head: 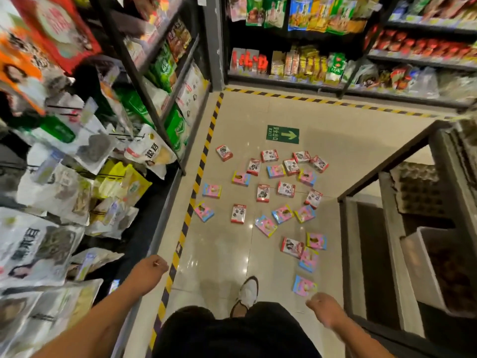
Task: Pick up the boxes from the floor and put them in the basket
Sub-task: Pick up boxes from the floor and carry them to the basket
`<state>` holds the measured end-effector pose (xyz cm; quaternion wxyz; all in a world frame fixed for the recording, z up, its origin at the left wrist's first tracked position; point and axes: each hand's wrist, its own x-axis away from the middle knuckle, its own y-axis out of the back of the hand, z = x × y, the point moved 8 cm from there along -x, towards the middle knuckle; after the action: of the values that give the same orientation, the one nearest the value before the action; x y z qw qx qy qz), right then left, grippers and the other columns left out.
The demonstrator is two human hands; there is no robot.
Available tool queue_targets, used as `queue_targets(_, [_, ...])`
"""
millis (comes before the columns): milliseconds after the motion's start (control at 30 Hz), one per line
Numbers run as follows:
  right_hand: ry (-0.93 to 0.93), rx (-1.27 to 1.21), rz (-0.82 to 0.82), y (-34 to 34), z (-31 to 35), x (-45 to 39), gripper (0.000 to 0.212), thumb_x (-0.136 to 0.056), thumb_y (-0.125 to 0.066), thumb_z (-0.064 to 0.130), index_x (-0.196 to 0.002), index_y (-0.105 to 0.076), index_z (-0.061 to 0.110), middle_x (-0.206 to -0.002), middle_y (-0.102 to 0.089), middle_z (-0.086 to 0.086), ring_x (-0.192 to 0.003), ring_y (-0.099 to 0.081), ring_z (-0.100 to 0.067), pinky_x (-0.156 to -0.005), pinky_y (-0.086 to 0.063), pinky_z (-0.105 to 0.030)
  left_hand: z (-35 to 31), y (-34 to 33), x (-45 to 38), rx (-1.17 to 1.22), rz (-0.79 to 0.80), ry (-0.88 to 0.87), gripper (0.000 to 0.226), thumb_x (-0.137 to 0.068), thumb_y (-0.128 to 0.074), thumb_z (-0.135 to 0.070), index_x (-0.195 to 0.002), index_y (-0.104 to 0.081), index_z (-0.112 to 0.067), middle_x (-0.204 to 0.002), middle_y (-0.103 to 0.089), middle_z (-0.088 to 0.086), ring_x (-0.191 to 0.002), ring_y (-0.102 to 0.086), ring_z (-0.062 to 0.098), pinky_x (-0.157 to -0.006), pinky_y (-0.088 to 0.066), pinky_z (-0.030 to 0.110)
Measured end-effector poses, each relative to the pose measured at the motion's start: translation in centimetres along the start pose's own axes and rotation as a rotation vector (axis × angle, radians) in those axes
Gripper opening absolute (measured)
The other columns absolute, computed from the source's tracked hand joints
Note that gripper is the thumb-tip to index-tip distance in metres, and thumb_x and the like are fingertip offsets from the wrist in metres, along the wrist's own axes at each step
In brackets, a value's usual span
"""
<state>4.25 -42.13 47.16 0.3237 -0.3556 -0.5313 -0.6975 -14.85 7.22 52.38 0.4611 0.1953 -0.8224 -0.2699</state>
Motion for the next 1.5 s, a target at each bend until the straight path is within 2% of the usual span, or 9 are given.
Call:
queue_targets(167, [0.084, -0.002, -0.108, 11.2, 9.8, -7.3, 0.026, -0.095, -0.061, 0.031, -0.104, -0.067, 0.008, -0.111, -0.068, -0.015, -0.096, -0.063, -0.027, -0.084, -0.048, -0.032, 2.1, -0.5, -4.3, -0.235, 0.086, -0.052, 0.023, -0.084, -0.062, -0.009, -0.062, -0.067, -0.013, -0.064, -0.065, 0.005, -0.059, -0.062, 0.021, -0.057, -0.048, 0.026])
queue_targets(300, [0.12, -0.114, -0.144, 16.3, 17.3, -11.7, 0.037, -0.093, -0.063, 0.03, -0.123, -0.058, 0.009, -0.102, -0.071, -0.012, -0.096, -0.064, -0.03, -0.083, -0.046, -0.032, 0.9, -1.1, -11.8, -0.391, 0.148, -0.377, 0.018, -0.03, -0.078, -0.019, -0.043, -0.066, -0.017, -0.04, -0.055, 0.0, -0.036, -0.059, 0.013, -0.033, -0.044, 0.016])
queue_targets(367, [0.101, -0.15, -0.107, 16.3, 20.1, -14.4, 0.038, -0.093, -0.064, 0.03, -0.124, -0.052, 0.013, -0.088, -0.067, -0.008, -0.09, -0.064, -0.029, -0.079, -0.044, -0.031, -0.1, -0.9, -14.3, -0.086, 0.262, 0.026, 0.015, -0.058, -0.078, -0.008, -0.055, -0.065, -0.016, -0.056, -0.061, 0.001, -0.054, -0.066, 0.019, -0.048, -0.05, 0.022])
queue_targets(433, [0.059, -0.163, -0.06, 14.8, 22.2, -17.4, 0.05, -0.087, -0.065, 0.038, -0.128, -0.049, 0.013, -0.094, -0.068, -0.01, -0.093, -0.066, -0.029, -0.082, -0.046, -0.032, -4.3, -0.6, -16.3, -0.047, 0.139, 0.157, 0.018, -0.092, -0.063, -0.017, -0.075, -0.062, -0.014, -0.079, -0.061, 0.006, -0.082, -0.065, 0.029, -0.072, -0.049, 0.032])
queue_targets(567, [-0.013, -0.217, -0.007, 9.8, 25.5, -23.8, 0.07, -0.083, -0.072, 0.038, -0.143, -0.043, 0.014, -0.132, -0.06, -0.013, -0.121, -0.058, -0.03, -0.101, -0.045, -0.036, -10.0, -1.8, -26.7, -0.081, 0.167, 0.264, 0.024, -0.096, -0.06, -0.025, -0.1, -0.068, -0.003, -0.089, -0.064, 0.01, -0.088, -0.064, 0.034, -0.073, -0.047, 0.034])
queue_targets(733, [-0.149, -0.248, 0.075, 2.8, 30.1, -34.6, 0.082, -0.081, -0.076, 0.039, -0.149, -0.036, 0.018, -0.142, -0.049, -0.015, -0.129, -0.052, -0.028, -0.1, -0.044, -0.034, -11.7, -7.5, -42.7, -0.066, 0.23, 0.326, 0.031, -0.097, -0.059, -0.029, -0.11, -0.066, -0.002, -0.114, -0.065, 0.021, -0.112, -0.06, 0.039, -0.095, -0.05, 0.044])
queue_targets(1000, [-0.193, -0.164, 0.055, -8.7, 35.5, -58.4, 0.098, -0.073, -0.081, 0.048, -0.15, -0.031, 0.015, -0.143, -0.045, -0.018, -0.129, -0.051, -0.038, -0.101, -0.045, -0.043, -2.6, -20.0, -62.9, 0.248, 0.209, 0.625, 0.037, -0.075, -0.077, -0.041, -0.086, -0.059, -0.01, -0.089, -0.057, 0.012, -0.073, -0.054, 0.025, -0.068, -0.042, 0.031])
queue_targets(1233, [-0.308, -0.194, 0.006, -19.3, 35.1, -71.7, 0.115, -0.063, -0.085, 0.057, -0.148, -0.026, 0.009, -0.136, -0.043, -0.019, -0.127, -0.048, -0.041, -0.106, -0.044, -0.051, 5.4, -29.7, -75.3, 0.227, 0.147, 0.735, 0.063, -0.068, -0.081, -0.049, -0.117, -0.061, -0.015, -0.113, -0.063, 0.005, -0.105, -0.063, 0.027, -0.088, -0.054, 0.034])
queue_targets(1500, [-0.42, -0.116, -0.287, -21.8, 34.9, -77.3, 0.113, -0.064, -0.086, 0.053, -0.146, -0.02, 0.014, -0.135, -0.035, -0.014, -0.125, -0.039, -0.038, -0.088, -0.049, -0.054, 14.1, -37.6, -83.1, 0.05, 0.122, 0.814, 0.118, -0.031, -0.053, -0.084, -0.125, -0.06, -0.013, -0.114, -0.065, 0.01, -0.102, -0.063, 0.029, -0.094, -0.052, 0.038])
